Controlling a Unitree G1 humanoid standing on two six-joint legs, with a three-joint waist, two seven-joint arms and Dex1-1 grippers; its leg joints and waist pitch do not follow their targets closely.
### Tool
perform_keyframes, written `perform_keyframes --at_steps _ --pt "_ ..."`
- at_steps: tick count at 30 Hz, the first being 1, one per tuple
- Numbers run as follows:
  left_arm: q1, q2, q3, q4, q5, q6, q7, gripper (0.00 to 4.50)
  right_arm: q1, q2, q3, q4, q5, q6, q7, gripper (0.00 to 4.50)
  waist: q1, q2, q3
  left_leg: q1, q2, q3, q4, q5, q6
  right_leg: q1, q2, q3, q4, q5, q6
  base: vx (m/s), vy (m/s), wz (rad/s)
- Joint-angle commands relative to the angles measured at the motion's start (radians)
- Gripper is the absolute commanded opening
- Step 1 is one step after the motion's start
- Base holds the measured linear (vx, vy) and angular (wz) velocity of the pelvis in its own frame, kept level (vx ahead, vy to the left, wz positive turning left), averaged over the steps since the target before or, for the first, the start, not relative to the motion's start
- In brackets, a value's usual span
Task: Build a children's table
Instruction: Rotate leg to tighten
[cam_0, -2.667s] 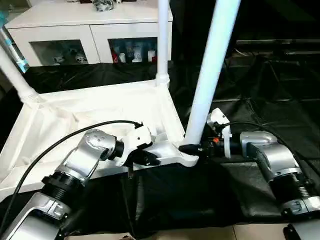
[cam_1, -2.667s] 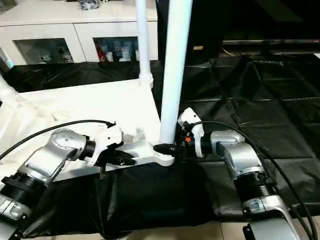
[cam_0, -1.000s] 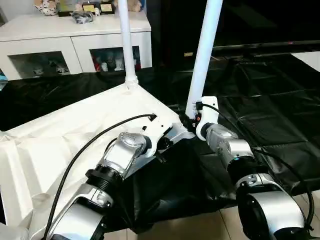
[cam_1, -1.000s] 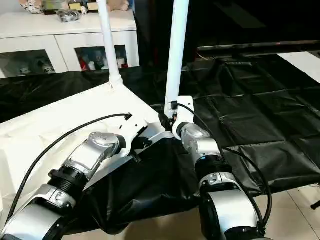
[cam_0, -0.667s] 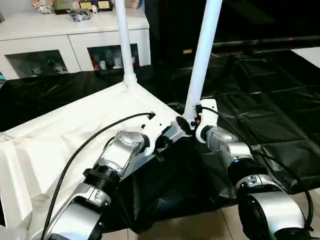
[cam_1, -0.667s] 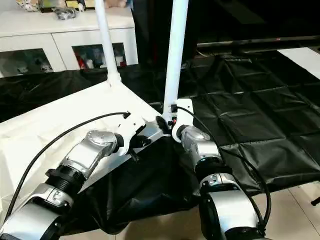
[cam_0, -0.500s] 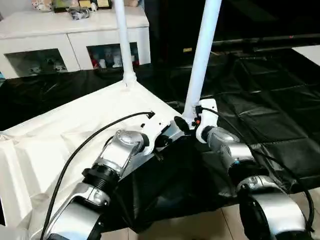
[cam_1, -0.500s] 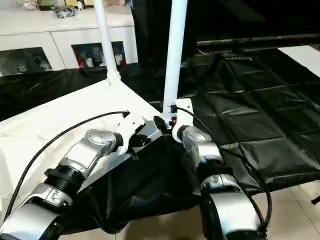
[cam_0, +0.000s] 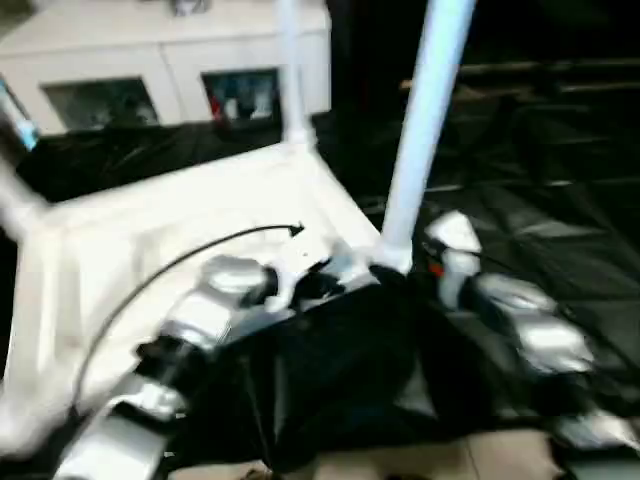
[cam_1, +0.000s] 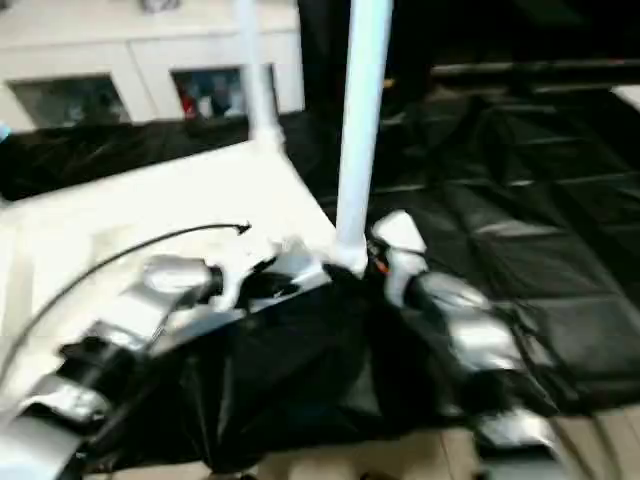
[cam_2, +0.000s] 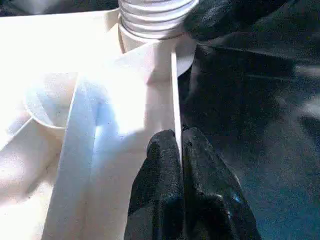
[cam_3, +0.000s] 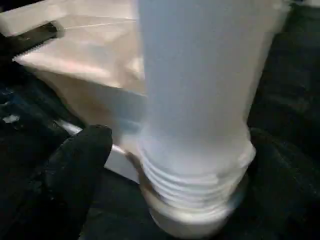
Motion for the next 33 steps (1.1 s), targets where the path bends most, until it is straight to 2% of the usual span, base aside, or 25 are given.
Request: perform_keyframes --at_steps 1,2,3,4,6,8,11,16,17,24,28,29,33 --pt "-0.001 0.015 -0.009 -0.044 -0.033 -0.043 -0.065 0.00 0.022 -0.025 0.019 -0.073 0.027 0.020 0.067 4.44 0.003 -0.013 -0.096 0.024 0.053 -0.013 -0.038 0.040 0.236 0.064 -0.045 0.044 -0.020 0.109 -0.293 0.000 0.000 0.00" --pt "0.001 0.024 -0.011 -0.047 -0.040 -0.051 -0.093 0.00 0.025 -0.033 0.021 -0.080 0.028 0.018 0.078 4.44 0.005 -0.010 -0.095 0.026 0.054 -0.013 -0.037 0.028 0.236 0.063 -0.047 0.044 -0.021 0.090 -0.293 0.000 0.000 0.00" --pt "0.002 0.032 -0.013 -0.048 -0.046 -0.061 -0.116 0.00 0.031 -0.041 0.023 -0.096 0.030 0.022 0.087 4.44 0.004 -0.013 -0.091 0.024 0.054 -0.011 -0.040 -0.014 0.222 0.062 -0.048 0.043 -0.027 0.026 -0.289 0.000 0.000 0.00" --pt "0.003 0.032 -0.014 -0.048 -0.046 -0.061 -0.117 0.00 0.031 -0.041 0.023 -0.097 0.030 0.022 0.087 4.44 0.004 -0.013 -0.086 0.026 0.055 -0.010 -0.045 -0.071 0.195 0.060 -0.047 0.044 -0.035 -0.053 -0.282 0.000 0.000 0.00" --pt "0.008 0.054 -0.023 -0.053 -0.056 -0.073 -0.173 0.00 0.040 -0.057 0.038 -0.124 0.024 0.033 0.106 4.44 0.004 -0.015 -0.082 0.029 0.056 -0.009 -0.051 -0.132 0.161 0.058 -0.047 0.045 -0.045 -0.138 -0.268 0.000 0.000 0.00" --pt "0.007 0.058 -0.022 -0.052 -0.058 -0.070 -0.185 0.00 0.042 -0.062 0.048 -0.129 0.016 0.037 0.113 4.44 0.005 -0.017 -0.072 0.038 0.057 -0.007 -0.061 -0.245 0.090 0.053 -0.049 0.050 -0.059 -0.277 -0.236 0.000 0.000 0.00" --pt "0.004 0.059 -0.020 -0.043 -0.054 -0.080 -0.183 0.00 0.035 -0.059 0.056 -0.113 0.006 0.036 0.106 4.44 0.004 -0.019 -0.072 0.048 0.057 -0.005 -0.067 -0.296 0.040 0.047 -0.049 0.055 -0.066 -0.344 -0.207 0.000 0.000 0.00" --pt "0.003 0.059 -0.019 -0.035 -0.054 -0.086 -0.187 0.00 0.023 -0.057 0.075 -0.093 -0.017 0.033 0.099 4.02 0.001 -0.022 -0.075 0.038 0.054 -0.005 -0.066 -0.263 0.044 0.049 -0.048 0.059 -0.061 -0.319 -0.197 0.000 0.000 0.00" --pt "0.003 0.058 -0.017 -0.033 -0.053 -0.088 -0.189 0.00 0.022 -0.058 0.083 -0.086 -0.027 0.028 0.097 3.91 0.001 -0.026 -0.076 0.037 0.053 -0.004 -0.064 -0.245 0.050 0.050 -0.047 0.060 -0.060 -0.301 -0.201 0.000 0.000 0.00" --pt "0.004 0.058 -0.016 -0.028 -0.050 -0.093 -0.186 0.00 0.015 -0.058 0.100 -0.062 -0.046 0.013 0.082 3.28 0.004 -0.025 -0.085 0.029 0.050 0.000 -0.051 -0.139 0.109 0.055 -0.044 0.060 -0.042 -0.172 -0.234 0.000 0.000 0.00" --pt "0.004 0.056 -0.012 -0.026 -0.049 -0.090 -0.177 0.00 0.013 -0.046 0.097 -0.053 -0.049 0.016 0.073 2.98 0.004 -0.024 -0.084 0.031 0.050 0.000 -0.050 -0.150 0.114 0.055 -0.044 0.059 -0.044 -0.187 -0.237 0.000 0.000 0.00" --pt "0.003 0.053 -0.009 -0.024 -0.048 -0.088 -0.169 0.00 0.014 -0.039 0.092 -0.050 -0.044 0.020 0.068 2.91 0.003 -0.029 -0.084 0.032 0.050 0.001 -0.050 -0.154 0.114 0.054 -0.044 0.060 -0.045 -0.193 -0.236 0.000 0.000 0.00" --pt "-0.009 0.026 0.008 0.005 -0.035 -0.060 -0.096 0.00 0.024 0.002 0.074 -0.031 -0.043 0.022 0.000 2.79 0.000 -0.027 -0.082 0.033 0.049 -0.001 -0.052 -0.184 0.092 0.053 -0.045 0.060 -0.051 -0.257 -0.219 0.000 0.000 0.00"
